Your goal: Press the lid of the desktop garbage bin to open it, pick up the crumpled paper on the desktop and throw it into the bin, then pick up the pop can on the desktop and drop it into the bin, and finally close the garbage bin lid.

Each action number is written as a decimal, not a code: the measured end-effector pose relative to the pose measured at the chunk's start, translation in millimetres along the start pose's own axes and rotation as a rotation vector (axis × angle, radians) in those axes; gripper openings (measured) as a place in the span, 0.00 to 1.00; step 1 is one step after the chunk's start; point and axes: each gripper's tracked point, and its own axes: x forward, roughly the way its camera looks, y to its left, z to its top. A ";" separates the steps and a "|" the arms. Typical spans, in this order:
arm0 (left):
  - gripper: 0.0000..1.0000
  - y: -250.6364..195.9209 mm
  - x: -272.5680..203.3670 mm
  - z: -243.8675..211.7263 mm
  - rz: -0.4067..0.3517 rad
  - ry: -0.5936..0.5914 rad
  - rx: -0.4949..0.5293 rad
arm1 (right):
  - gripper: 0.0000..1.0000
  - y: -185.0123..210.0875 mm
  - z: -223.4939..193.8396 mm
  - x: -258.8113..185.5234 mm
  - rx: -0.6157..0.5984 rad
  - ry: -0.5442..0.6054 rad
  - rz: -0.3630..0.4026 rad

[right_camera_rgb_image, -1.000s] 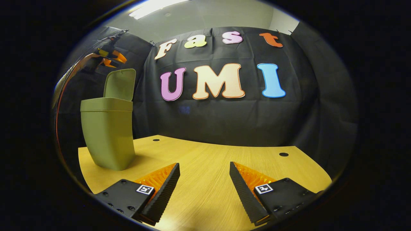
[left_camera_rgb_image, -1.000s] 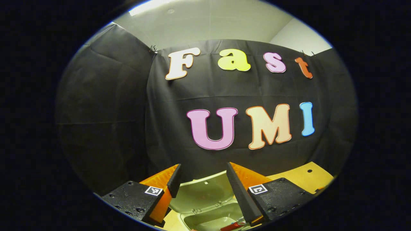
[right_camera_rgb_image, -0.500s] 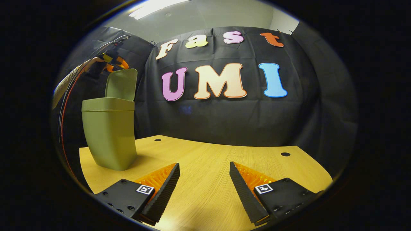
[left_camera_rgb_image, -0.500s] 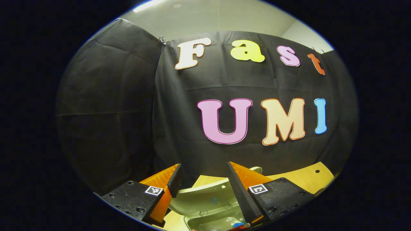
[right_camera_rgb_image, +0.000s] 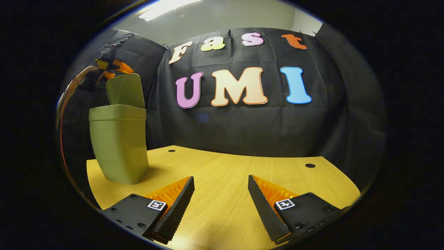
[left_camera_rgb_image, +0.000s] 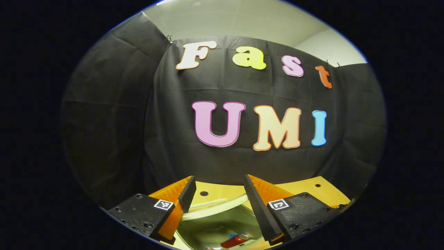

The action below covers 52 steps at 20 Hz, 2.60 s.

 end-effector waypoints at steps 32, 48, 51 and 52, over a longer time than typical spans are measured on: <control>0.97 7.6 -29.5 -123.9 0.189 -0.067 0.099 | 0.98 -4.3 -27.5 8.5 0.049 0.078 0.008; 0.99 -124.4 -46.8 -67.7 -0.183 -0.312 0.147 | 0.98 -4.1 -2.0 4.3 0.068 0.006 -0.027; 0.95 -183.7 -55.3 -107.6 -0.407 -0.278 0.090 | 0.98 -5.4 3.1 3.7 0.053 -0.010 -0.047; 1.00 -197.9 -58.6 -125.7 -0.464 -0.254 0.083 | 0.98 -3.5 4.5 3.0 0.060 -0.014 -0.048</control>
